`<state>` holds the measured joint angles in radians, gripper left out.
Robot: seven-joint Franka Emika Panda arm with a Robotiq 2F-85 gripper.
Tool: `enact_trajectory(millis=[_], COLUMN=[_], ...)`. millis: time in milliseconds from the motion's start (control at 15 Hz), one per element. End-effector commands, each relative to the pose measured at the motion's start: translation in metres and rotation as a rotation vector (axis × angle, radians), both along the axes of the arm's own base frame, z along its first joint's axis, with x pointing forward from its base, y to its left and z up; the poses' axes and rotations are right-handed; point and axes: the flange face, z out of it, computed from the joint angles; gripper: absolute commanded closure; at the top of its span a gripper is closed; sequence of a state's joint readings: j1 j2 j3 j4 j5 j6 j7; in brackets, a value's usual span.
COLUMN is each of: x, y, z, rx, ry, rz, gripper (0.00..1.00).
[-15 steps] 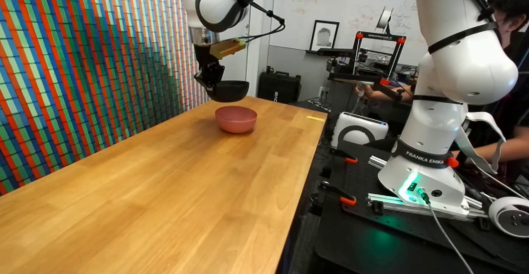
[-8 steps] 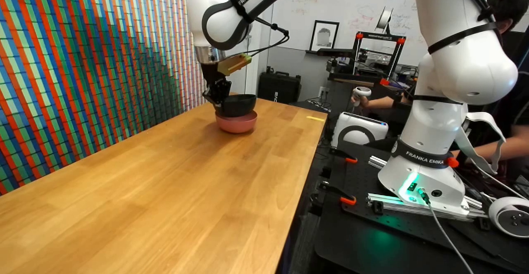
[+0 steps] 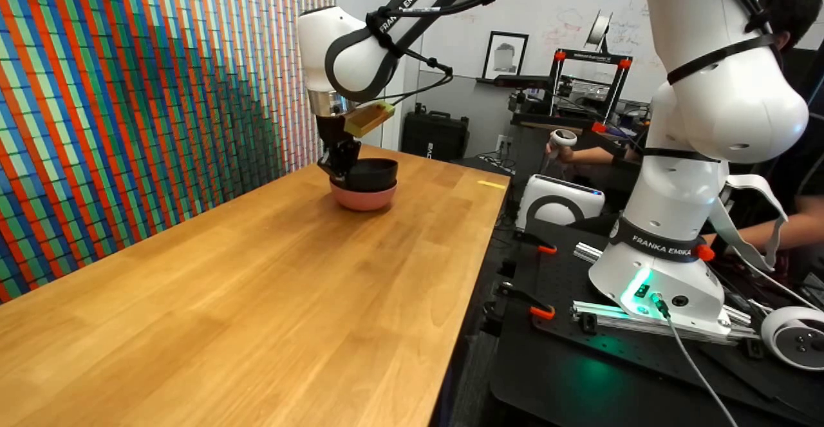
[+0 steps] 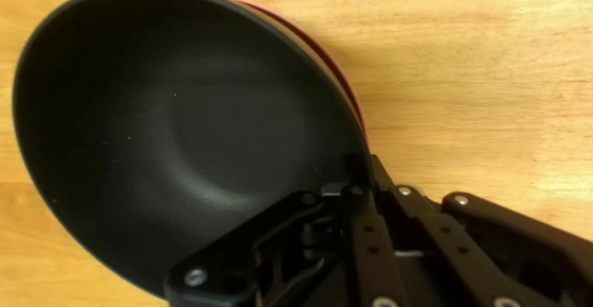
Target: Put the black bowl in the pink bowl
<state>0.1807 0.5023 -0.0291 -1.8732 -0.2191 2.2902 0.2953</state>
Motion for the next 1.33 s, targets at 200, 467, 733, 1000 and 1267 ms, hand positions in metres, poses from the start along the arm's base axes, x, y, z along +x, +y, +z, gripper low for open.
enact_trajectory(millis=[200, 467, 733, 1000, 1267], x=[0.005, 0.006, 0.010, 0.008, -0.004], y=[-0.023, -0.014, 0.004, 0.019, 0.014], z=[0.013, 0.042, 0.107, 0.187, 0.241], rx=[-0.051, 0.002, 0.072, 0.166, 0.226], ry=[-0.091, -0.110, -0.161, -0.145, -0.027], rz=[-0.006, -0.013, 0.020, 0.082, 0.133], gripper=[0.68, 0.38, 0.09, 0.00, 0.00])
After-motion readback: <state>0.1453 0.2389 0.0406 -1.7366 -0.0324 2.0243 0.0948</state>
